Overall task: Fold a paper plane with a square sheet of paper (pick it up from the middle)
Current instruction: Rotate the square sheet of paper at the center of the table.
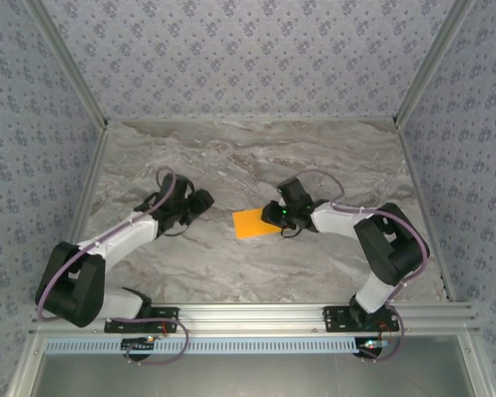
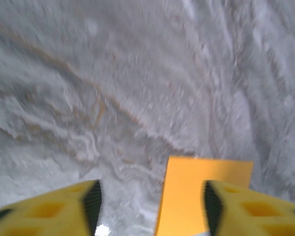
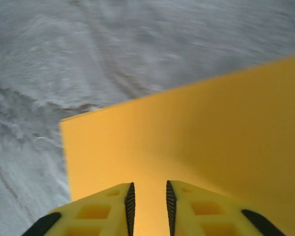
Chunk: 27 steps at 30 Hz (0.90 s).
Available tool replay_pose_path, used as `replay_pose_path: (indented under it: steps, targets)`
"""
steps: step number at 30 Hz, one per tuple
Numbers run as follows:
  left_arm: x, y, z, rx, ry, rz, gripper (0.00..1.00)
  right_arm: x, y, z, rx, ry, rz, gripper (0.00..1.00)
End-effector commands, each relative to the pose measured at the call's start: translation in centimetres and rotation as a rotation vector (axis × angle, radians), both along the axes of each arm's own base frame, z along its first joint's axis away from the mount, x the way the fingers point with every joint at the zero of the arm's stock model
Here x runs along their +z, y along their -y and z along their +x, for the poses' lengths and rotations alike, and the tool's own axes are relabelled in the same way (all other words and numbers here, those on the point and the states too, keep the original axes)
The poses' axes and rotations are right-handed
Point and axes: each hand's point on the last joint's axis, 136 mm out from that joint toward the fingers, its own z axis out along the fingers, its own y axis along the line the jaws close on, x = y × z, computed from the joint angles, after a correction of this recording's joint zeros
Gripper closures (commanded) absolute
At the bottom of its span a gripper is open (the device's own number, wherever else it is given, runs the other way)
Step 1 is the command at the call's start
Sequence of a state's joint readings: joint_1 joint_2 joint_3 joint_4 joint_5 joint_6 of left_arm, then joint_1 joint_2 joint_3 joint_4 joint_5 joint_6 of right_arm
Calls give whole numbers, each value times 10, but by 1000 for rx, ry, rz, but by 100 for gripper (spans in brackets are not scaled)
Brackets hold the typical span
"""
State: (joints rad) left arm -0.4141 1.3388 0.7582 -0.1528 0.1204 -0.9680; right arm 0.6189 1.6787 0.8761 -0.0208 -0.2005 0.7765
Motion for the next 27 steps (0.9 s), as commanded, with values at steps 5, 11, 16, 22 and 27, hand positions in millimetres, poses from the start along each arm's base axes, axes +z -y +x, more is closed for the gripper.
replay_pose_path:
  steps: [5, 11, 16, 22, 27]
  targets:
    - [16, -42, 3, -57, -44, 138, 2, -12, -42, 11, 64, -40, -239, 60]
    - [12, -50, 5, -80, -52, 105, 1, -27, -70, 10, 131, -83, -272, 60]
    - [4, -47, 4, -99, -69, 87, 1, -42, -75, -30, 286, -147, -298, 62]
    - [1, -35, 8, -140, -75, 35, 1, -54, -55, -114, 644, -190, -394, 66]
    - [0, -31, 8, -156, -75, 16, 1, -22, -27, -94, 566, -91, -425, 66]
